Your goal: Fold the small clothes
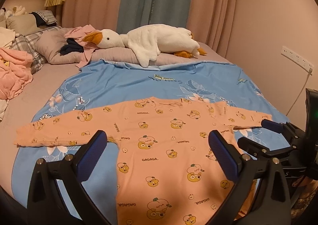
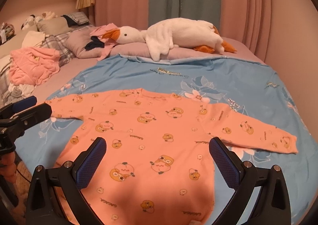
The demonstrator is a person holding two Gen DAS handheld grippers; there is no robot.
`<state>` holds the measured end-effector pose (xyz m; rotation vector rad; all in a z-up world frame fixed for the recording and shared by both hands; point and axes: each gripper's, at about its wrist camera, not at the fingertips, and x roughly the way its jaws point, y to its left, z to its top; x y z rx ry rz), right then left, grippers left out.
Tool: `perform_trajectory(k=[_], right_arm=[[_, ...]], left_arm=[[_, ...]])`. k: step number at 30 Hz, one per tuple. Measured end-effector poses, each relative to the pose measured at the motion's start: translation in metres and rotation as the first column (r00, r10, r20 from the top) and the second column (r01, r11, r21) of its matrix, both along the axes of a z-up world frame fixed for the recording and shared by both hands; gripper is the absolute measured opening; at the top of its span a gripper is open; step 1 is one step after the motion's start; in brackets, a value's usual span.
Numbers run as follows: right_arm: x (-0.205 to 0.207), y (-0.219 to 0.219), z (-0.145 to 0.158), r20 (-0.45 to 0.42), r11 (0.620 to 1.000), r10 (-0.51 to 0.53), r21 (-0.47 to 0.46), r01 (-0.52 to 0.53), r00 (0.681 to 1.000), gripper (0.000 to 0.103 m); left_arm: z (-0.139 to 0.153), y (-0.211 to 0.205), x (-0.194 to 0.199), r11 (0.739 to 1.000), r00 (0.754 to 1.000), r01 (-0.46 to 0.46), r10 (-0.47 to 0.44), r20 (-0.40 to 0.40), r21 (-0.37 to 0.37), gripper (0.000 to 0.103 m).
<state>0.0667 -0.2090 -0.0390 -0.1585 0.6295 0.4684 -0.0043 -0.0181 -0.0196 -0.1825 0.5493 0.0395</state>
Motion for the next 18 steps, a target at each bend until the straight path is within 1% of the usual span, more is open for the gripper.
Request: perform_trajectory(k=[7,10,14,18], right_arm=[[-0.001,-0.0018,-0.0007,-0.004,1.0,0.01,0.02,-0.01,1.0,0.102],[-0.0038,0.0005,-0.0002,0.009,1.0,0.024,0.012,-0.024,1.0,0.102],[-0.0034,0.003,-0.0007,0.005,0.999,0.031,0.011,-0.031,0.999,0.102],[-0.0027,0.0035,-0.0023,-0.002,1.0,0.022,0.006,-0.022,1.0,0.102]], left_arm=[[-0.0001,-0.0005,0.0019,1.0,1.0,0.012,-0.012,-0.019,-0.005,0.102],[-0.0008,-0.0027,0.0015,1.0,1.0,0.018,-0.018,-0.023,0.0,0.102],[-0.0001,-0.0035,0.003,1.0,1.0,0.02,-0.02,-0.025,0.002,0.102],[0.0001,0.001,0.0024,1.0,1.0,0.015,-0.015,-0.02,-0.015,0.102]])
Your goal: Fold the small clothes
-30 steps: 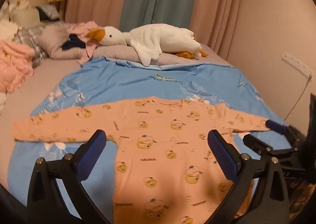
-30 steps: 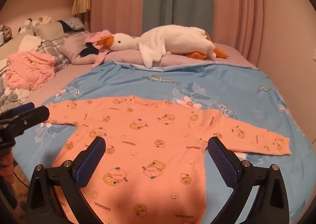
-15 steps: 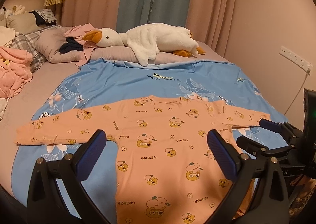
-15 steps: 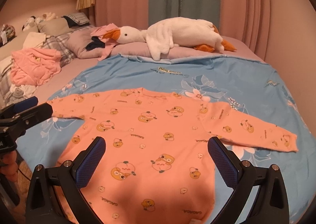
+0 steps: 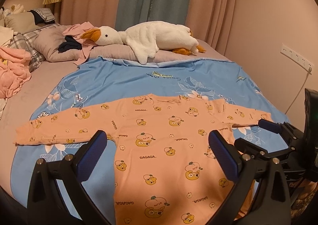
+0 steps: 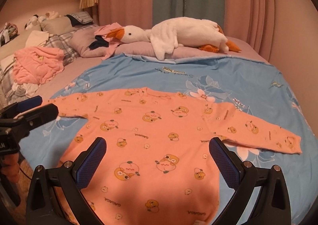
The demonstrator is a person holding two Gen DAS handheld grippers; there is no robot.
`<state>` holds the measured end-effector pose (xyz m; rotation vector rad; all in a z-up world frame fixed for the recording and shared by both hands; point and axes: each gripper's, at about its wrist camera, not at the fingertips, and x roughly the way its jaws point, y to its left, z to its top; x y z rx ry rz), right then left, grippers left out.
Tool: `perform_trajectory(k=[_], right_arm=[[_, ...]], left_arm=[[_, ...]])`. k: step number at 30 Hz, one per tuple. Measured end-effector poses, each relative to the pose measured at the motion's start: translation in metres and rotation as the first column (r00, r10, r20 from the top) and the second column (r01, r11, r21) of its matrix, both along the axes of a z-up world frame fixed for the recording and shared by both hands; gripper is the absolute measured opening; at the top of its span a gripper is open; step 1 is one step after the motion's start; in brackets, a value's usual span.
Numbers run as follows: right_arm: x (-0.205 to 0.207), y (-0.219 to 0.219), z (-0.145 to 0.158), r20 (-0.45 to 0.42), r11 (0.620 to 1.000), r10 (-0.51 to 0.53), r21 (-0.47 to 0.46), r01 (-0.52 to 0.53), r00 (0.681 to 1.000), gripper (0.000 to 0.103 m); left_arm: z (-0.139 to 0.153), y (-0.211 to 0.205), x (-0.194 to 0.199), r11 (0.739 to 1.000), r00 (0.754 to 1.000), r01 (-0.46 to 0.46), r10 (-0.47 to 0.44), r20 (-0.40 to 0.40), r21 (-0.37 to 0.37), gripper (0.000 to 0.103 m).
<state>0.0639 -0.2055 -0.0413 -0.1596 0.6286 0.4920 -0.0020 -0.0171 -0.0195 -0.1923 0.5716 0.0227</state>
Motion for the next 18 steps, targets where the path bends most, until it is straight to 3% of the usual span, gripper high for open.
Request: perform_trajectory(k=[18], right_arm=[[0.0023,-0.0018,0.0019,-0.009,1.0,-0.008,0.01,0.008,1.0,0.102]], left_arm=[[0.0008,-0.0022,-0.0005,0.999,1.0,0.028,-0.028,0.003,-0.016,0.102]])
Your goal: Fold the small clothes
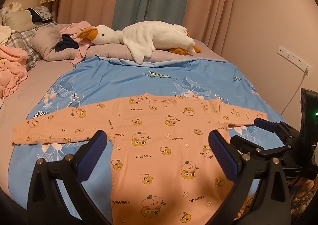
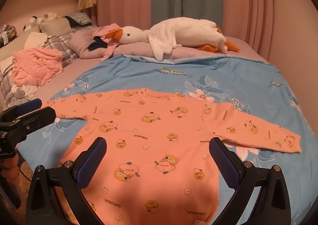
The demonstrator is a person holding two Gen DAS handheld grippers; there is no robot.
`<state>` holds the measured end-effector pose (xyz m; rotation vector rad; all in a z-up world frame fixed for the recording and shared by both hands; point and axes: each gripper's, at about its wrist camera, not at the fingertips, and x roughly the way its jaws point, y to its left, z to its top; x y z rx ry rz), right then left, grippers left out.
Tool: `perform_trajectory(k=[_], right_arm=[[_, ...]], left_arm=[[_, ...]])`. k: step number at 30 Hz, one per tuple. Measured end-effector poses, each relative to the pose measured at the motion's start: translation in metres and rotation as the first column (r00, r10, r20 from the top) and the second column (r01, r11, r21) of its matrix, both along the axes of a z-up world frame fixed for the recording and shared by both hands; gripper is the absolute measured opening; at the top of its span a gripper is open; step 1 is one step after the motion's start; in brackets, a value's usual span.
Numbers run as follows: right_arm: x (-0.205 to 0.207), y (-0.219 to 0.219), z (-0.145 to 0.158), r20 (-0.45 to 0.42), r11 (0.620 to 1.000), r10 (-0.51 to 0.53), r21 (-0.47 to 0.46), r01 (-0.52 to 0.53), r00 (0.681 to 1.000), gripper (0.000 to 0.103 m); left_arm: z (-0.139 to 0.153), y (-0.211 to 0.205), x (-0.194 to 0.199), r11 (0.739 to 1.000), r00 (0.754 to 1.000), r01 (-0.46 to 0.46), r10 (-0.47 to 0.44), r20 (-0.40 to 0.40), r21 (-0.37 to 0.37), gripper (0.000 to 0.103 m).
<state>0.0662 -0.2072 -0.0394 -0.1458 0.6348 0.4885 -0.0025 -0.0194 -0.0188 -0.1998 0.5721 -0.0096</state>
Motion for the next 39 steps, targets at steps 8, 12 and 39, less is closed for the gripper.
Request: perform_trajectory(k=[8,12,39], right_arm=[[0.0001,0.0004,0.0,0.0,1.0,-0.002,0.001,0.002,1.0,0.102],[0.0,0.0008,0.0002,-0.002,1.0,-0.004,0.001,0.004,1.0,0.102],[0.0028,-0.0054,-0.0032,-0.022,0.999,-0.018,0.03,0.018,1.0,0.102]], left_arm=[[-0.0012,-0.0008,0.0015,1.0,1.0,0.015,-0.015,-0.003,-0.013,0.102],[-0.0008,-0.0007,0.0019,1.0,1.0,0.018,-0.018,-0.006,-0.021,0.102],[-0.0012,-0.001,0.0026,0.999,0.999,0.026,-0.027,-0.022,-0.038,0.102]])
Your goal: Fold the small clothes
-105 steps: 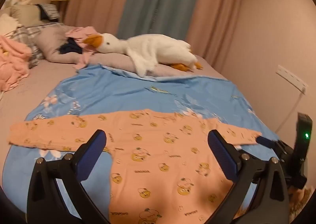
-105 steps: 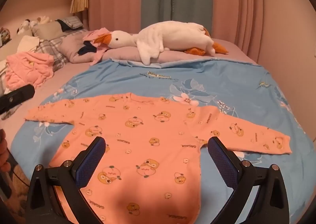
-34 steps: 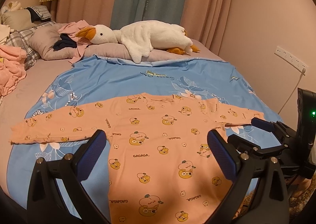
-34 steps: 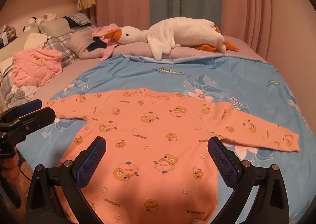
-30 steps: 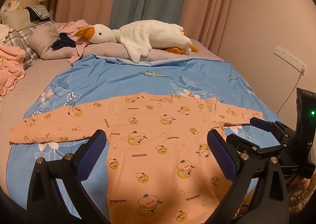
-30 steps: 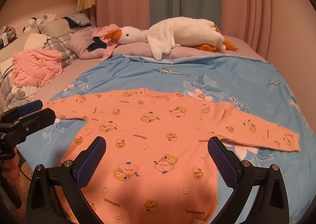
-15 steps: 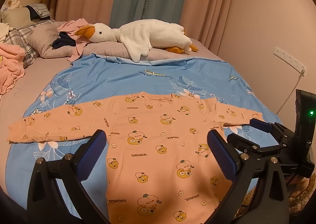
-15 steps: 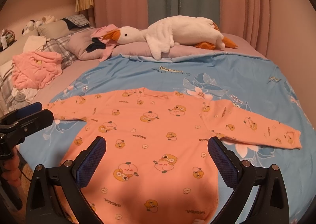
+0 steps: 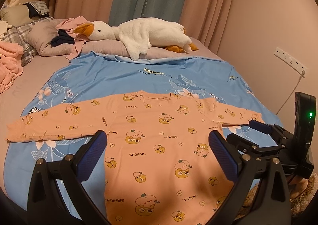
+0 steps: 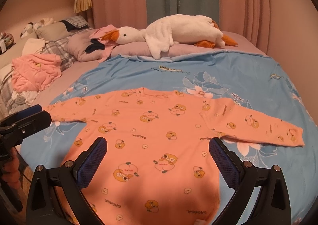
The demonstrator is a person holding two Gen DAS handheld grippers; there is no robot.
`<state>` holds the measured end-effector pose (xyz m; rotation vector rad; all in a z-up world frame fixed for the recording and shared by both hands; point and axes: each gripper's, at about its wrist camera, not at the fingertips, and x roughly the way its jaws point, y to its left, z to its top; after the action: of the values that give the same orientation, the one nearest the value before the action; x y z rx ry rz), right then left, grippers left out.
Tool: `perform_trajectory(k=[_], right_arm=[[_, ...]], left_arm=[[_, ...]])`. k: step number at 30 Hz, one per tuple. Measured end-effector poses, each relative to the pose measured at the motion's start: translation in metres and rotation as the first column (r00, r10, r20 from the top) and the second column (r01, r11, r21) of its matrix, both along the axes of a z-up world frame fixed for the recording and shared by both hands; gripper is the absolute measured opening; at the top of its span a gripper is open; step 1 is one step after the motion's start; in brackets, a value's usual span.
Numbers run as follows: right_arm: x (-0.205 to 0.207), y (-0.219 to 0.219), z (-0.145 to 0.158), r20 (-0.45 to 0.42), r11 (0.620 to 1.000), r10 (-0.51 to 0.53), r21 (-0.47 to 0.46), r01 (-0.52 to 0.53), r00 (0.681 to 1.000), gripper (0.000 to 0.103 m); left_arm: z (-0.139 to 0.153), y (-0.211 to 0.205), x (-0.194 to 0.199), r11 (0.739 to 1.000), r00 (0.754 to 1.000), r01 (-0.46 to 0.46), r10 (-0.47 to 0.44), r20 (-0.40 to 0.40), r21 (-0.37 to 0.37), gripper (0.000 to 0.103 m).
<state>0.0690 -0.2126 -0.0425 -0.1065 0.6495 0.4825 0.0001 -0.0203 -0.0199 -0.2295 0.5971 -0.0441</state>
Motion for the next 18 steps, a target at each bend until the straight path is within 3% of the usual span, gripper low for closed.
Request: perform_trajectory(k=[18], right_arm=[[0.0,-0.015,0.003,-0.004,0.999,-0.028,0.033,0.028,1.0,0.102]], left_arm=[[-0.003,-0.001,0.0,0.999,0.997,-0.041,0.043,-0.068,0.028,0.102]])
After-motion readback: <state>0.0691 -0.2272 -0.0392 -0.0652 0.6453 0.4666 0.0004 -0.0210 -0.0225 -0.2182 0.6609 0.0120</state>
